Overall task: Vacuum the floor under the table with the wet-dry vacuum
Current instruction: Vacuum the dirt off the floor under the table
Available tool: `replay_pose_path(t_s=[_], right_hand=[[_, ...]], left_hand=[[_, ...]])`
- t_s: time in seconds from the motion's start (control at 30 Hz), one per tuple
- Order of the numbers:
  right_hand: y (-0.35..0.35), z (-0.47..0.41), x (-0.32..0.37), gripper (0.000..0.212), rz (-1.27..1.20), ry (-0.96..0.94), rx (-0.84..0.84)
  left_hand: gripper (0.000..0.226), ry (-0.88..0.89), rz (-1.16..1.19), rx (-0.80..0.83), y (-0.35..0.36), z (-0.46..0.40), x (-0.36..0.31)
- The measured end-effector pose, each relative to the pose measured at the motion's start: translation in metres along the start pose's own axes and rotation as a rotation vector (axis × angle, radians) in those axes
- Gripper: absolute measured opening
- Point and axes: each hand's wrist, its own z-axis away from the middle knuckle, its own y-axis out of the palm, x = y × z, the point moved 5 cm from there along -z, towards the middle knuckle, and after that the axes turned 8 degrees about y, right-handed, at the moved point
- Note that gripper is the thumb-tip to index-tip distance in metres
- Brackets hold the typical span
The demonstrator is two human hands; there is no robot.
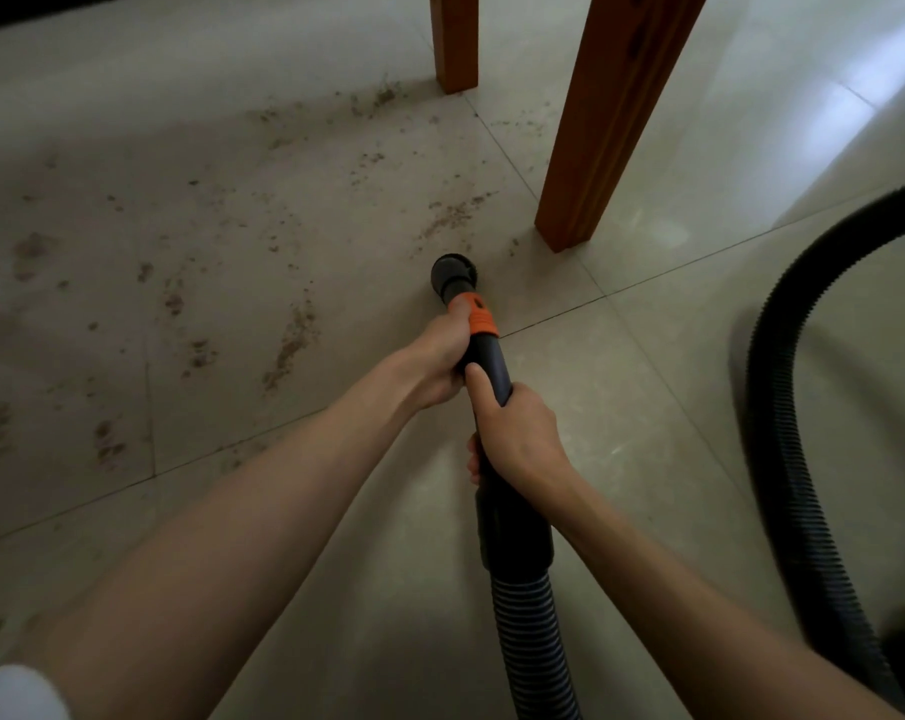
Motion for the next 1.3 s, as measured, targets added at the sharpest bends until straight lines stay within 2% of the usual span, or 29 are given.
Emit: replay_pose_path(t_s=[0.13,0.27,0.37,0.57,0.77,1.13,1.3], right_hand=[[-0.01,-0.003,-0.004,0.039,0.014,0.01,-0.047],[-0.017,-0.004,-0.005,0.038,-0.003,0.009,-0.062],[-0.016,-0.004,-0.004,0.037,-0.027,0.005,-0.017],[-0.007,-0.008,0.005,0.04,-0.073,0.012,0.141],[-0.008,-0.018,0.015,0.041,-0.129,0.015,0.17],[-0.027,-0.038,0.021,0.04,-0.172,0.003,0.094],[-0.04,-0.041,0.017,0.039,-0.199,0.002,0.048]], left_hand=[[0.039,-0.013,-0.029,0.009,0.014,0.001,0.003],[0.039,-0.016,-0.027,0.032,0.022,0.001,0.003],[0.045,-0.014,-0.043,0.039,0.02,0.0,0.003],[0.053,0.031,-0.078,-0.049,0.004,-0.009,-0.004],[0.056,0.009,-0.043,-0.029,0.008,-0.017,-0.012],[0.043,0.031,-0.082,0.004,0.035,-0.04,-0.02],[0.04,0.035,-0.102,0.069,0.052,-0.047,-0.017]])
